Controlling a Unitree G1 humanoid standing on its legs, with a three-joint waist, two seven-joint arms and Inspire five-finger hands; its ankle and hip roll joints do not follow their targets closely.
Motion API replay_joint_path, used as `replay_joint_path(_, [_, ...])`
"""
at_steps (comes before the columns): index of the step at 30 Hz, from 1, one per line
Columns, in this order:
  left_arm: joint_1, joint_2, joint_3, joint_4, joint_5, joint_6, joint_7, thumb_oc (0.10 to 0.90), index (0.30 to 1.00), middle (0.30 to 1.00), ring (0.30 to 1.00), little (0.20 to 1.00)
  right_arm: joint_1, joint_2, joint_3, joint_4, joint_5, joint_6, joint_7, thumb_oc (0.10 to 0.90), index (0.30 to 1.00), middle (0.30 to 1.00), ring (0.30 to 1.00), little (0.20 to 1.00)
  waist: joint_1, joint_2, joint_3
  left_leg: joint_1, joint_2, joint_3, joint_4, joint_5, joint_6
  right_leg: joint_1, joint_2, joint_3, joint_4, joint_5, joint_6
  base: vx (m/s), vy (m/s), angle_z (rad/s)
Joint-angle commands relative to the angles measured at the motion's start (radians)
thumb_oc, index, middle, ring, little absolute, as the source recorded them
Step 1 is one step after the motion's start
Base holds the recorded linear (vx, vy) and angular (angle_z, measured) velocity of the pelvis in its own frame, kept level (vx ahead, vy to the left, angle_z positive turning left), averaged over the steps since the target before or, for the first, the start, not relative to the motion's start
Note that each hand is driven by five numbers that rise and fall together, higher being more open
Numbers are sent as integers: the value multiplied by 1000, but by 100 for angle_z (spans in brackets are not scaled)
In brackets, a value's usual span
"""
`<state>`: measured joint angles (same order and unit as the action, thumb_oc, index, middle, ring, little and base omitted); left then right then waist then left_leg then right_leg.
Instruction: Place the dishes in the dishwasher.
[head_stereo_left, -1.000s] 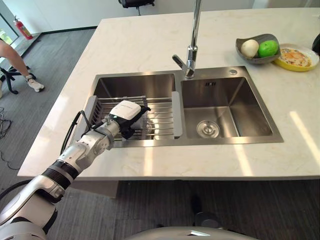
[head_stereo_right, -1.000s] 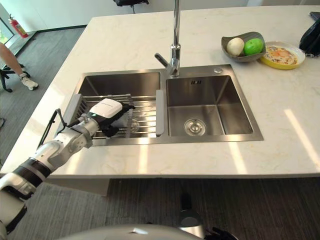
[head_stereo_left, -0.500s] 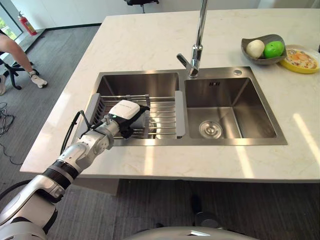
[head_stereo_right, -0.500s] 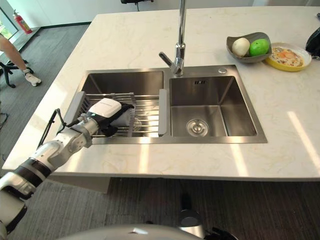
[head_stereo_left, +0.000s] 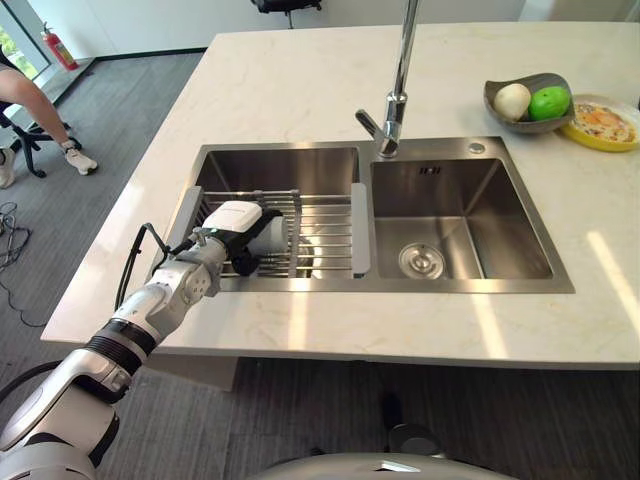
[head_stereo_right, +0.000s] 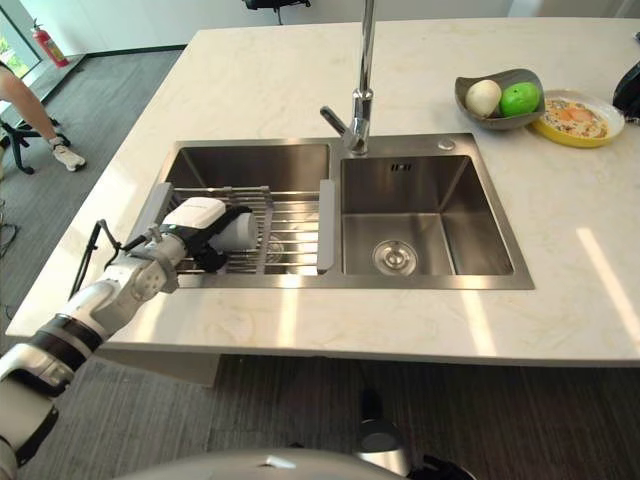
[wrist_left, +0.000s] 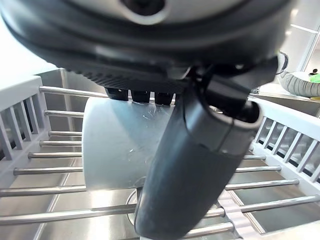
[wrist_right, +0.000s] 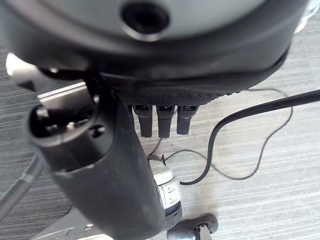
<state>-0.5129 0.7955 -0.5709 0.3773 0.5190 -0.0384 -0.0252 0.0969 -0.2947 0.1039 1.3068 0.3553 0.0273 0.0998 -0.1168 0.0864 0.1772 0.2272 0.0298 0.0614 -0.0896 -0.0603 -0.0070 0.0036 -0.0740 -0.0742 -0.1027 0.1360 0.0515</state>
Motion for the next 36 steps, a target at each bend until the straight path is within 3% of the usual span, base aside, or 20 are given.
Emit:
replay_joint_path(1, [-137, 14, 36, 49, 2, 6, -11, 400, 300, 300, 300, 300, -16, -6, 23, 26, 1, 6, 13, 800, 900, 900, 900, 900, 4, -51, -35, 2, -23, -26, 35, -69, -20, 44, -45, 18, 54, -88, 108, -23, 5, -4])
replay_joint_path(7, [-137, 45, 1, 6, 22, -22, -8, 400, 300, 300, 300, 300, -30, -10, 20, 30, 5, 0, 5, 800, 900, 900, 900, 900, 5, -50, -30, -4, -24, -11, 35, -68, -18, 31, -43, 22, 57, -83, 112, -21, 10, -5])
replay_joint_path(13, [-123, 95, -1, -67, 56, -93, 72, 400, 300, 300, 300, 300, -36, -18, 17, 10, 8, -16, 0, 800, 900, 900, 900, 900, 9, -55, -23, -20, -30, 0, 60, -78, -12, 3, -52, 32, 90, -78, 125, -42, 41, -5])
replay_joint_path(17, [-4, 145, 115, -217, 98, -137, 189, 400, 300, 300, 300, 300, -64, -12, 17, -40, 8, -42, -17, 800, 900, 900, 900, 900, 29, -61, -16, -31, -55, 35, 100, -98, 13, -48, -72, 62, 144, -50, 156, -81, 134, -38])
replay_joint_path(19, [78, 142, 208, -299, 28, -158, 198, 400, 300, 300, 300, 300, -95, -7, 14, -63, 11, -49, -29, 800, 900, 900, 900, 900, 41, -66, -13, -30, -68, 45, 86, -91, 23, -79, -81, 74, 153, -10, 182, -93, 105, -49])
replay_joint_path(20, [78, 142, 208, -299, 28, -158, 198, 400, 300, 300, 300, 300, -95, -7, 14, -63, 11, -49, -29, 800, 900, 900, 900, 900, 41, -66, -13, -30, -68, 45, 86, -91, 23, -79, -81, 74, 153, -10, 182, -81, 73, -52])
replay_joint_path(22, [183, 107, 367, -391, -139, -191, 213, 400, 300, 300, 300, 300, -123, 2, 2, -96, 26, -56, -40, 800, 900, 900, 900, 900, 52, -75, -9, -25, -74, 72, 56, -83, 24, -107, -89, 86, 134, 53, 210, -174, 74, -50])
replay_joint_path(24, [189, 70, 421, -427, -184, -196, 239, 400, 300, 300, 300, 300, -134, 12, 3, -104, 34, -61, -35, 800, 900, 900, 900, 900, 55, -84, 4, -45, -66, 66, 63, -72, 23, -126, -93, 105, 133, 76, 210, -236, 10, -45])
replay_joint_path(26, [164, 28, 435, -438, -224, -197, 245, 400, 300, 300, 300, 300, -129, 18, 7, -95, 44, -60, -32, 800, 900, 900, 900, 900, 54, -91, 16, -73, -72, 38, 85, -68, 35, -134, -88, 159, 213, 29, 210, -255, 47, 7])
replay_joint_path(27, [160, 4, 453, -448, -273, -199, 231, 400, 300, 300, 300, 300, -118, 21, 8, -92, 45, -56, -30, 800, 900, 900, 900, 900, 61, -92, 16, -92, -72, 29, 99, -64, 42, -121, -86, 170, 268, -24, 198, -262, 40, 46])
replay_joint_path(30, [176, -18, 550, -472, -455, -223, 225, 400, 300, 300, 300, 300, -81, 34, -5, -62, 39, -47, -22, 800, 900, 900, 900, 900, 92, -95, -1, -165, -53, -3, 139, -32, 51, -43, -87, 128, 415, -120, 138, -238, -47, 55])
replay_joint_path(32, [177, -43, 591, -468, -532, -238, 218, 400, 300, 300, 300, 300, -57, 47, -17, -31, 41, -39, -8, 800, 900, 900, 900, 900, 110, -112, -30, -200, -62, -34, 152, -17, 46, 20, -72, 127, 442, -156, 130, -142, -121, 69])
replay_joint_path(36, [221, -44, 699, -457, -596, -251, 227, 400, 300, 300, 300, 300, -25, 51, -27, 10, 32, -32, 5, 800, 900, 900, 900, 900, 153, -154, -72, -309, -81, -75, 210, 10, 16, 140, -34, 101, 260, -274, 92, -167, -168, 58])
